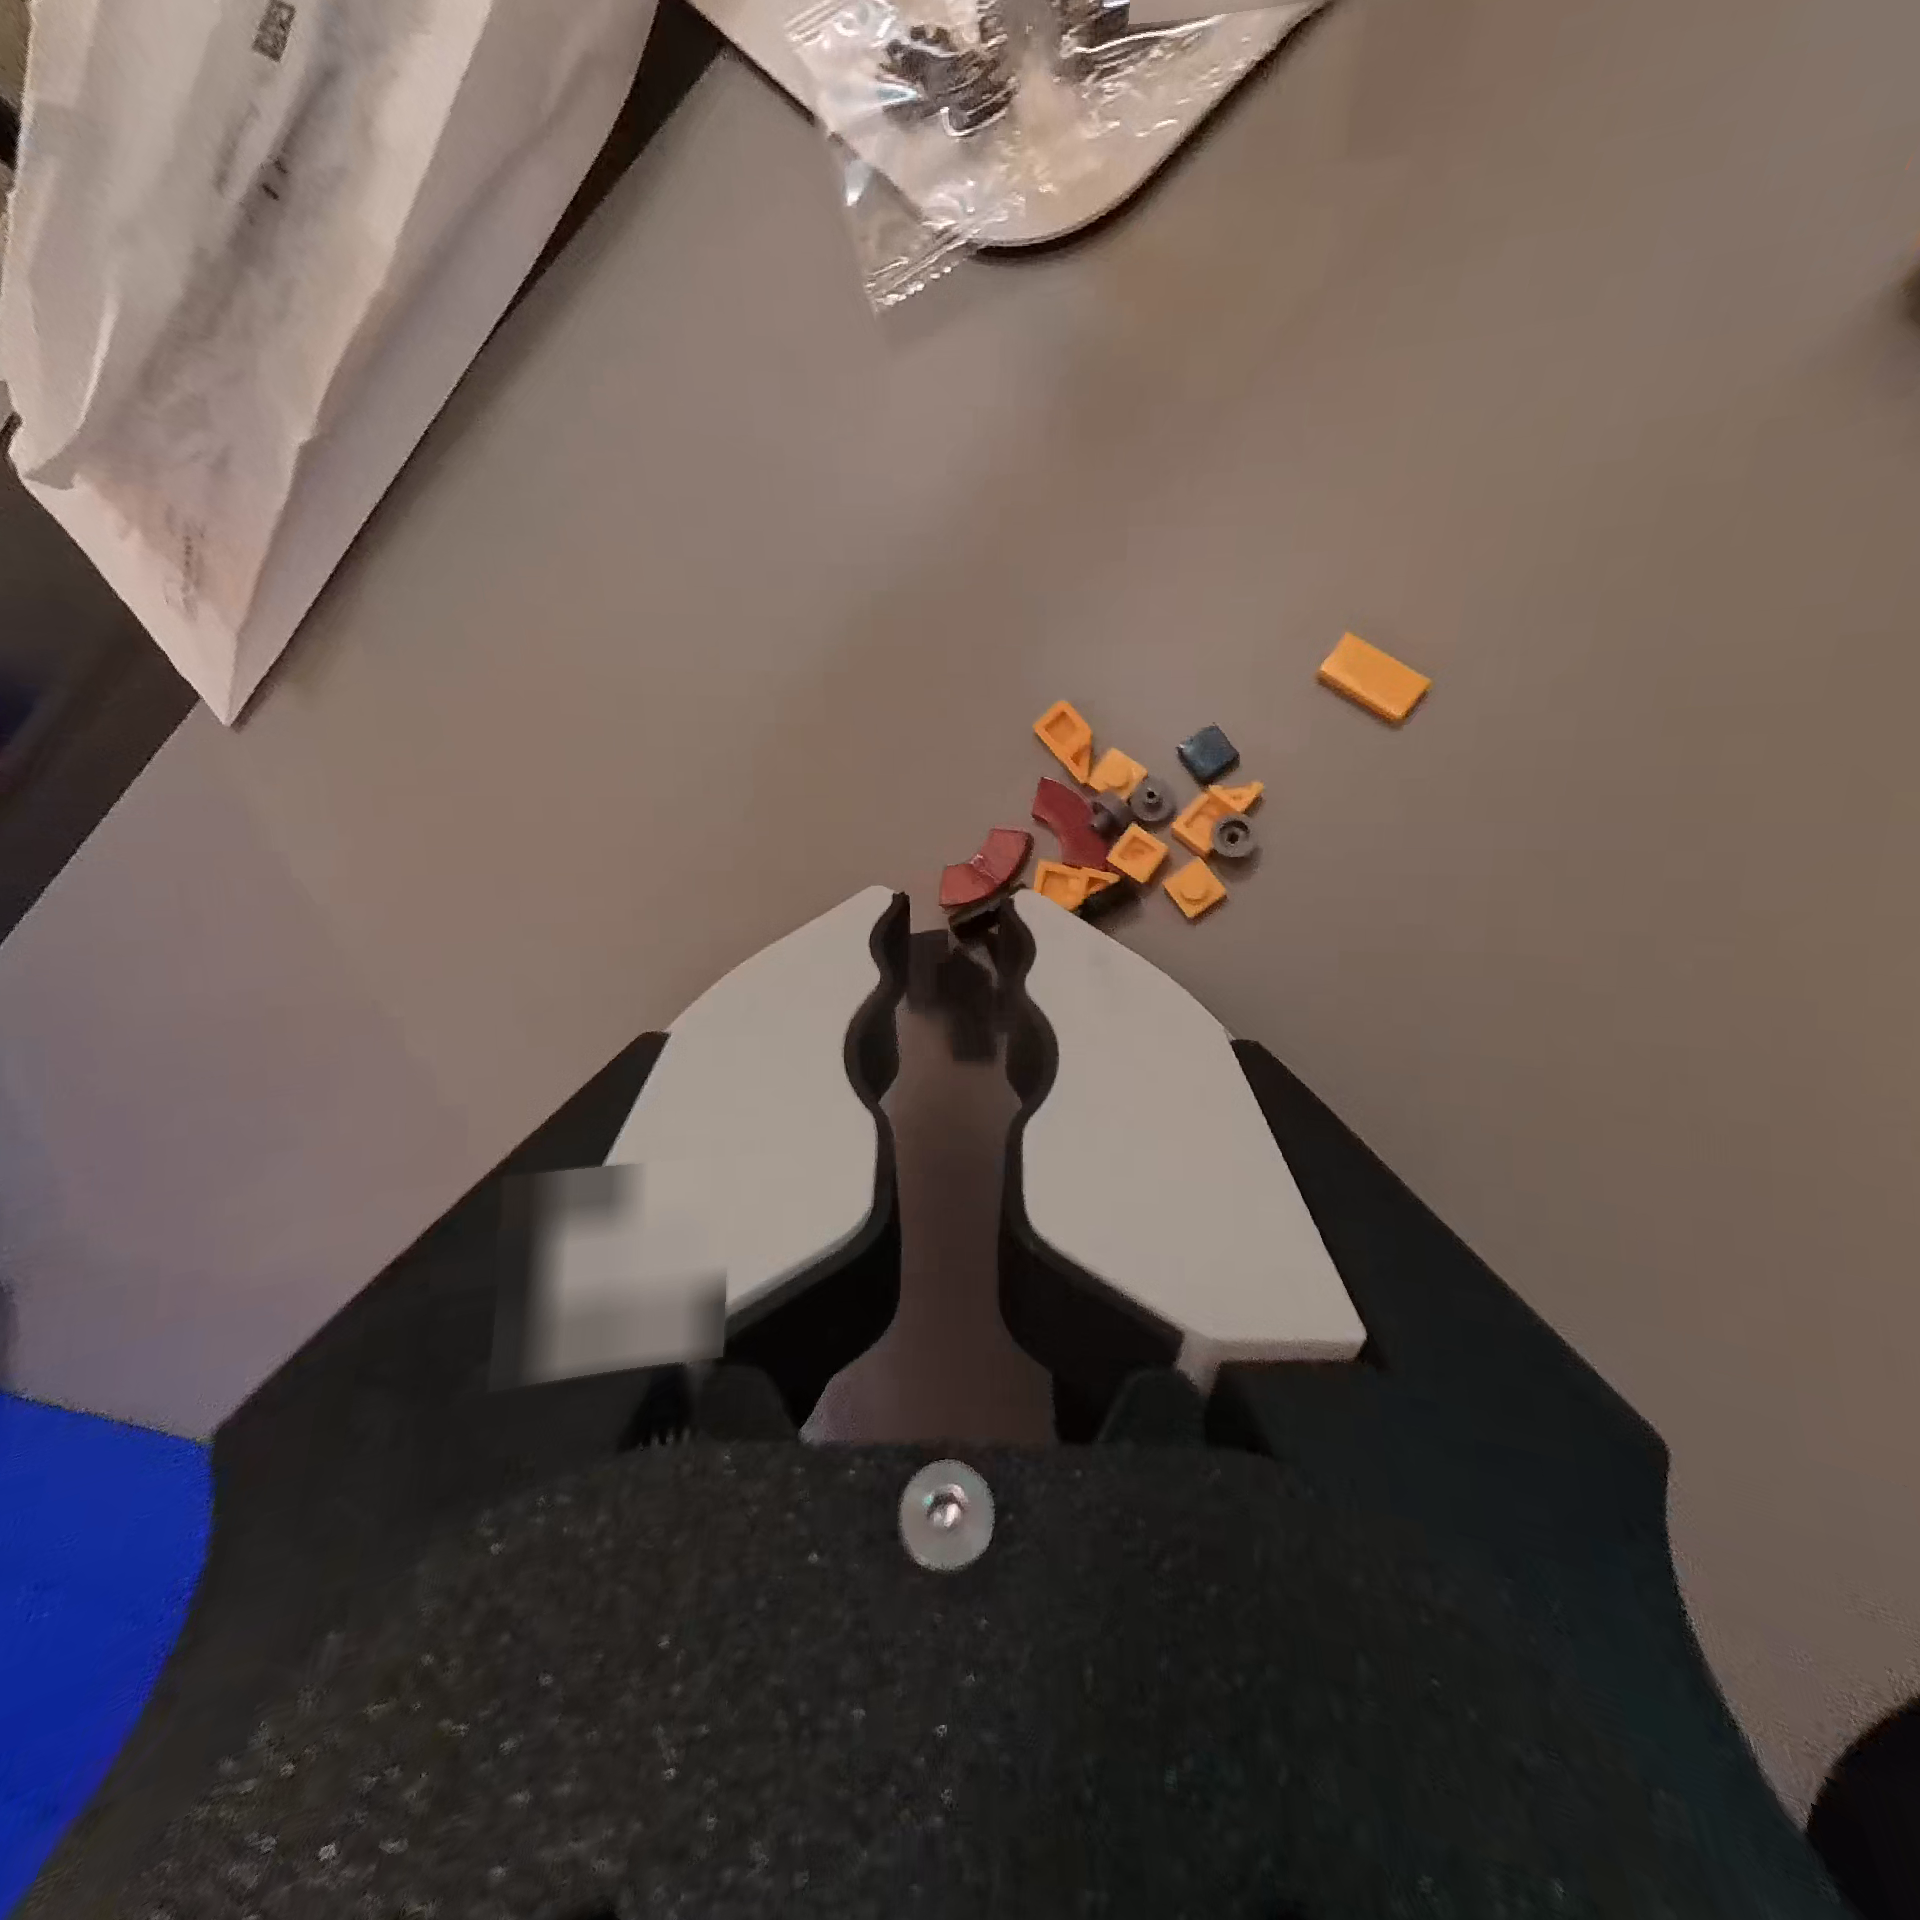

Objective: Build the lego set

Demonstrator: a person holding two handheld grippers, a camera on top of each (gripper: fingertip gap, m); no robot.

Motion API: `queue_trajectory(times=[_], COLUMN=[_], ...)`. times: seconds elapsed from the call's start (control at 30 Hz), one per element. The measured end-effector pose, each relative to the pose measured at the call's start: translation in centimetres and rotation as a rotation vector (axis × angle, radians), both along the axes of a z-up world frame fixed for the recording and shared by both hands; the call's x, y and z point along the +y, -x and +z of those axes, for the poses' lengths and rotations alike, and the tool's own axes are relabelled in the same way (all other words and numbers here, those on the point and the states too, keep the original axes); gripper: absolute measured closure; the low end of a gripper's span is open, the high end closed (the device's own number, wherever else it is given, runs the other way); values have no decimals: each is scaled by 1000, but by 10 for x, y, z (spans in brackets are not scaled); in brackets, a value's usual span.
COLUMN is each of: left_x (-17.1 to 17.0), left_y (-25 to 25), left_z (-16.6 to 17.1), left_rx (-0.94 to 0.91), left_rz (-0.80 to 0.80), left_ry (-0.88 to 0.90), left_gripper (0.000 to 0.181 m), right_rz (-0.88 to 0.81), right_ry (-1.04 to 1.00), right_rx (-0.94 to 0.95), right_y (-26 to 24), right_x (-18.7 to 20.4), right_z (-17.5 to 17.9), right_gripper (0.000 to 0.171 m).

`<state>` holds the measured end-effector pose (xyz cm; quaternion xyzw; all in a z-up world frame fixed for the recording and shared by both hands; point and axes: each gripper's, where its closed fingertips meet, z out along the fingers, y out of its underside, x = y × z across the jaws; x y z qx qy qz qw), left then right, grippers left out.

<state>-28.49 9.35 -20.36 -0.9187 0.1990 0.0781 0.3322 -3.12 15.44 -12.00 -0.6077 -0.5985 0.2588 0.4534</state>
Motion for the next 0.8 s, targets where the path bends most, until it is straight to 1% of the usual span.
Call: queue_trajectory(times=[0.13, 0.27, 0.43, 0.5, 0.57, 0.63, 0.67, 0.7, 0.8], left_x=[1, 0, -2, -4, -4, -3, -3, -3, -10], left_y=[-3, -7, -6, -5, -7, -21, -35, -52, -106], left_z=[-7, -9, -10, -9, 1, 22, 37, 54, 110], left_rx=[-34, -67, -76, -66, -103, -226, -340, -483, -989], left_rz=[-4, -22, -20, -21, -31, -71, -109, -151, -305], left_ry=[29, 53, 71, 67, 27, -46, -93, -138, -250], left_gripper=[165, 172, 173, 175, 176, 176, 176, 176, 176], right_rz=[7, 16, 24, 25, 26, 26, 29, 37, 94], right_ry=[11, 23, 28, 24, 23, 20, 20, 16, -48], right_rx=[19, 23, 27, 32, 41, 59, 73, 89, 146], right_y=[2, 3, 4, 5, 5, 7, 10, 13, 28], right_x=[-1, -3, -5, -6, -7, -8, -10, -13, -34], right_z=[1, 1, 0, 1, 2, 6, 8, 10, 20], right_gripper=[149, 149, 149, 150, 150, 151, 151, 151, 151])
